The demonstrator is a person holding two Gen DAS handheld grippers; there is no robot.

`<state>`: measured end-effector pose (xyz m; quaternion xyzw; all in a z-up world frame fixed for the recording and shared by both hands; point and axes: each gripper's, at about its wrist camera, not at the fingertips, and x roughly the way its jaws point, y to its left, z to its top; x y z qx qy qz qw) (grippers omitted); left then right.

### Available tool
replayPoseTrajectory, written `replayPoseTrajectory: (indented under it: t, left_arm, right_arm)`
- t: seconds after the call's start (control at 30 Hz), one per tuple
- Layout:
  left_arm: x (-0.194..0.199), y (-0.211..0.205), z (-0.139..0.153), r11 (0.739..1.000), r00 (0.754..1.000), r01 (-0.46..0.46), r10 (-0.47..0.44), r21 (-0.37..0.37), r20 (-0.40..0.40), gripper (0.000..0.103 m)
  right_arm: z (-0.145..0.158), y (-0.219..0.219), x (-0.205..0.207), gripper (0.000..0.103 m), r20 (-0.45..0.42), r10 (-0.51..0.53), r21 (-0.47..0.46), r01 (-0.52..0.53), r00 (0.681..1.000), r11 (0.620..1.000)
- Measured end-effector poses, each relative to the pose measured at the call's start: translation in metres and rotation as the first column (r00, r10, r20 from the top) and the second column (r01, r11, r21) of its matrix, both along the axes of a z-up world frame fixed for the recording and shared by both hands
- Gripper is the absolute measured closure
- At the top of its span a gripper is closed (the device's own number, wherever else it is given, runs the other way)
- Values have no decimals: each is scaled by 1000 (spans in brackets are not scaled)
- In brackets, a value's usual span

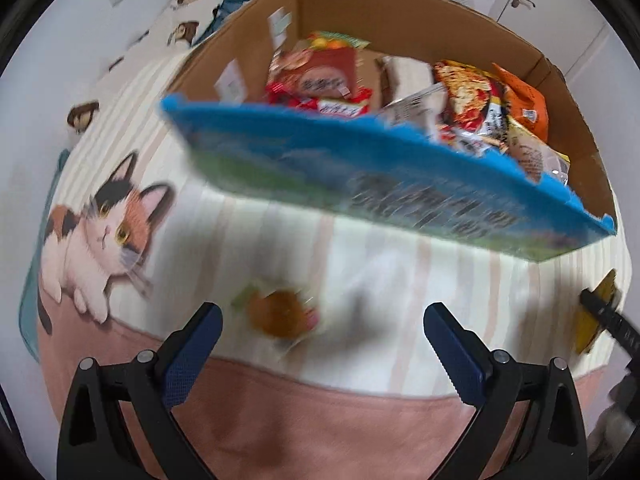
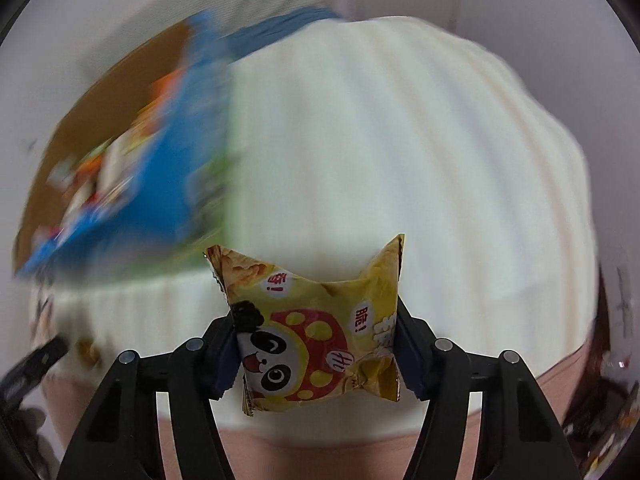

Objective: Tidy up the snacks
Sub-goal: 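Grasp the yellow panda snack bag with the right tool while the left grasps the orange candy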

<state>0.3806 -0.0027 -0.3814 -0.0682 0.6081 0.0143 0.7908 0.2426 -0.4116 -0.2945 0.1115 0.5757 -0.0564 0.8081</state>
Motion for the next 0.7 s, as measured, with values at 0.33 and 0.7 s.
replayPoseTrajectory:
  t: [0.33,0.7]
  left_arm:
    - [-2,68,-36,993,990,-89,79,-83,-114,0]
    - [31,33,-74,985,986,-23,-6,-170,-167,38]
  right_arm:
    - [-47,133,-35,37,-77,173,136,-161,982,977]
    - [-67,151,-32,37,-116,158,86,-149,981,985]
